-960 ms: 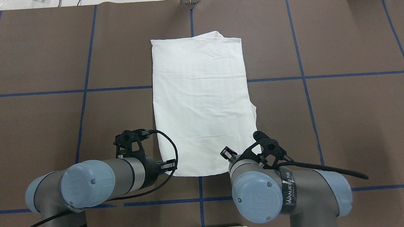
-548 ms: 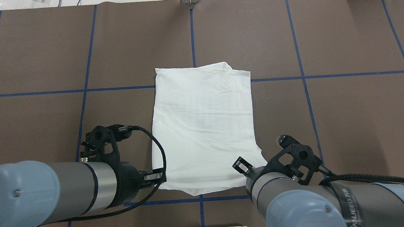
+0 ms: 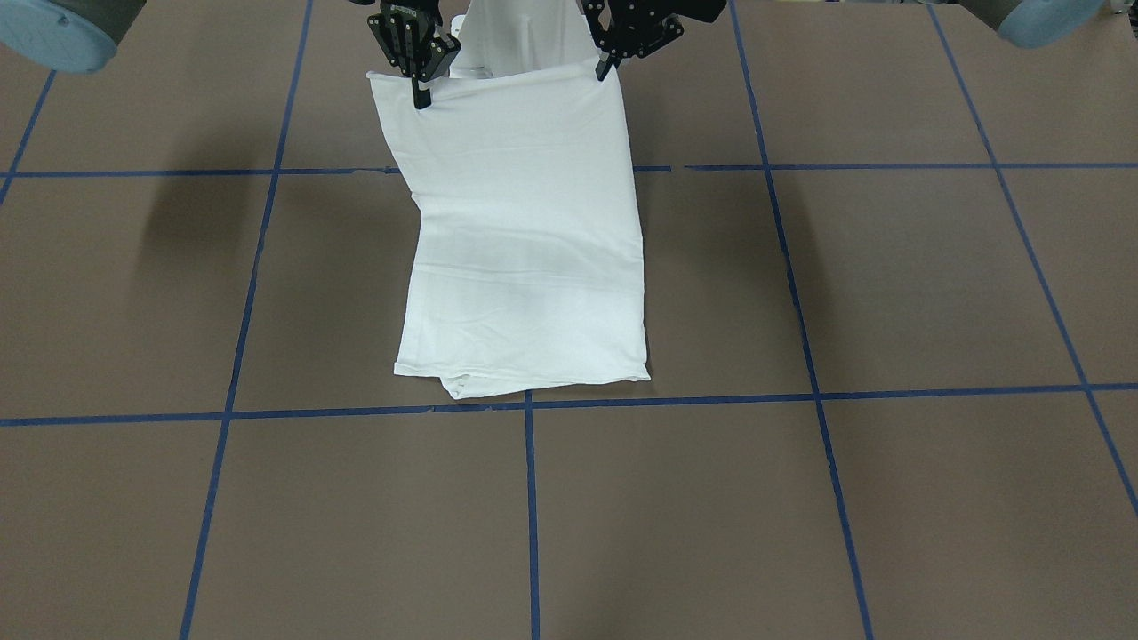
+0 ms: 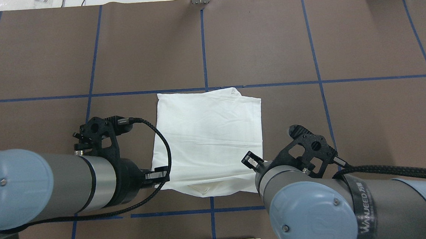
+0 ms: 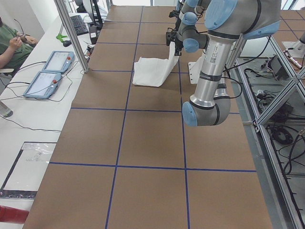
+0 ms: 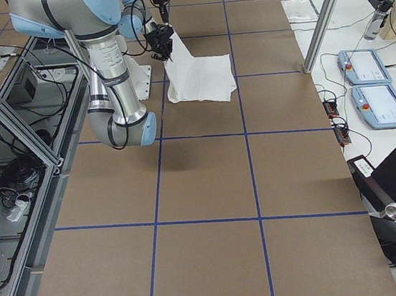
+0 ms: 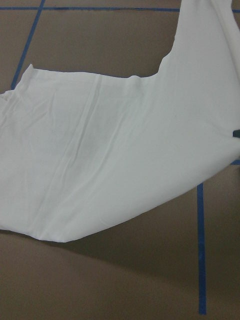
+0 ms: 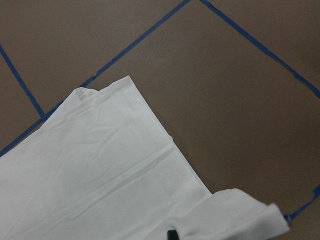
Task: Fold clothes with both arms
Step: 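Grasp the shirt's near edge corners with both grippers, then lift the near edge with both grippers and fold it toward the far edge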
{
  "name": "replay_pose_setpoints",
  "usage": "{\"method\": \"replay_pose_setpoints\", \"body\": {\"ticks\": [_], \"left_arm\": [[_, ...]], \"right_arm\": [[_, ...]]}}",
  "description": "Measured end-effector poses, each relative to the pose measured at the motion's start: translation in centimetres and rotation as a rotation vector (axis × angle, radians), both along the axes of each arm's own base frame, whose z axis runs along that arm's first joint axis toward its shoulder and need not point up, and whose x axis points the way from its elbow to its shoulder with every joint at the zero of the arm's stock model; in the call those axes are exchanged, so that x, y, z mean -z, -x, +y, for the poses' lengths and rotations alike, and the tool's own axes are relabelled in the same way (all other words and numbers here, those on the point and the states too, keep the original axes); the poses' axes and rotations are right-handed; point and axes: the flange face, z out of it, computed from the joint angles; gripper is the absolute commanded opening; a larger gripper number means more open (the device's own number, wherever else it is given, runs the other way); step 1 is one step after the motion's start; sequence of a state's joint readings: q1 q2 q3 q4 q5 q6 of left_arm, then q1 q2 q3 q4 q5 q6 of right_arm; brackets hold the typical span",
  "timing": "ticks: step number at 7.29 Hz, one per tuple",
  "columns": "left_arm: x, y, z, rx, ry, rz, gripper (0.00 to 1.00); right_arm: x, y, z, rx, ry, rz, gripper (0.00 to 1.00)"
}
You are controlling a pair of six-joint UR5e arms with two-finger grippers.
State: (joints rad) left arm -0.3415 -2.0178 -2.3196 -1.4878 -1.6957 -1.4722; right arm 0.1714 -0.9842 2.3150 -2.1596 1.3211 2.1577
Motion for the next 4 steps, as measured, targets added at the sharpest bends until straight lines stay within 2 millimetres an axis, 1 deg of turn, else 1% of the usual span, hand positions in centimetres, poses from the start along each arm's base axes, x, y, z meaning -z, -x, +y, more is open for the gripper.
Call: {"method": "replay_pose_setpoints", "body": {"ticks": [1, 2, 3, 4], "left_arm": [[-0.6, -0.8, -2.6, 0.03, -0.021, -0.039, 0.0], [-1.3, -1.7, -5.5, 0.06, -0.039, -0.074, 0.0], [-2.3, -2.6, -8.4, 0.087, -0.057, -0.1, 0.0], [-3.6, -4.0, -11.7, 0.114, -0.074, -0.114, 0.0]], "right_arm": [[0.2, 0.7, -2.0, -0.012, -0.019, 0.019, 0.0], [0.1, 1.8, -4.6, -0.029, -0.044, 0.03, 0.0], [-0.5, 3.1, -7.7, -0.042, -0.073, 0.04, 0.0], [-1.6, 4.5, -11.1, -0.052, -0.103, 0.053, 0.0]]}}
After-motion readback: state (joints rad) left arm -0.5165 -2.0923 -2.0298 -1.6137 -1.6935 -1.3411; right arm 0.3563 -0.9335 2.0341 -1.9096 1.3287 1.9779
